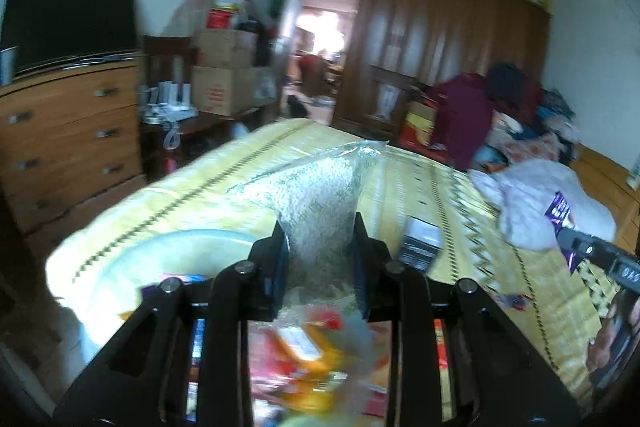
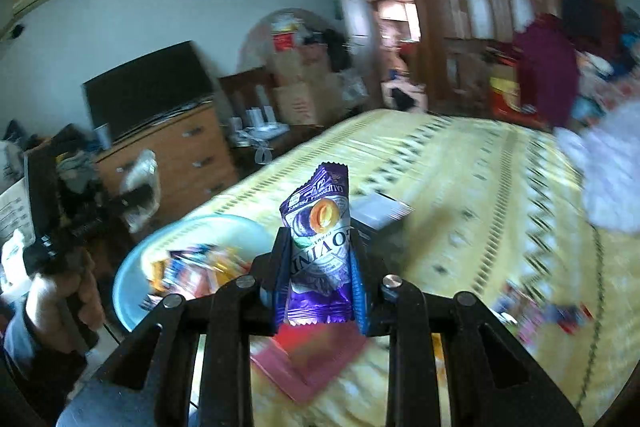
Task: Organize snacks
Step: 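Carry both held snacks over the blue basin, then hold both snacks above the basin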
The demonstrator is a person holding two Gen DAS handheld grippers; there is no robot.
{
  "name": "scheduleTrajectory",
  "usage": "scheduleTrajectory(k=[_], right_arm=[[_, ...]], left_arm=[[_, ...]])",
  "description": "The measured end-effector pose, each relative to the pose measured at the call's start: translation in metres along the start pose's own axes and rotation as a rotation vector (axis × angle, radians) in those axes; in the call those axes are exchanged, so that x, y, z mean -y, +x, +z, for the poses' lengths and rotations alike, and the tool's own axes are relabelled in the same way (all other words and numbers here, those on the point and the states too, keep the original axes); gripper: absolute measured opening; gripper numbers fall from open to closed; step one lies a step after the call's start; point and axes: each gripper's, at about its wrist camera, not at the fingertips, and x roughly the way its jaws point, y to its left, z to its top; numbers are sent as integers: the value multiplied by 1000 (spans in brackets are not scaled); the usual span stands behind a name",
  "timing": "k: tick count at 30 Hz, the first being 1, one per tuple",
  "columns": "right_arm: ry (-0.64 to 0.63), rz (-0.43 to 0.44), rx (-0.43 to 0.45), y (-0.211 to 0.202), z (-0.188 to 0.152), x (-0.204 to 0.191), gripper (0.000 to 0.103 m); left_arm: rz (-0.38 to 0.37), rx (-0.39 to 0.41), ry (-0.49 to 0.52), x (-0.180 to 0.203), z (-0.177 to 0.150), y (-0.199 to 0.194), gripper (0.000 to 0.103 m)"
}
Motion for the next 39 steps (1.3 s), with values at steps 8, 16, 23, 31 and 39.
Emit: scheduleTrajectory(k=[8, 16, 23, 31, 39], right_arm=[[-28, 168, -79, 89, 40, -77, 29], [-12, 257, -188, 175, 66, -121, 29], [14, 271, -263, 220, 59, -123, 29], [7, 269, -284, 234, 51, -128, 29], [8, 269, -285, 236, 49, -128, 30]], left_arm=[[109, -15, -57, -55, 2, 4, 28], [142, -69, -77, -80, -4, 26, 28], [156, -121, -66, -99, -2, 46, 28], [163, -132, -74, -105, -1, 53, 28], [166, -133, -72, -107, 0, 54, 28]])
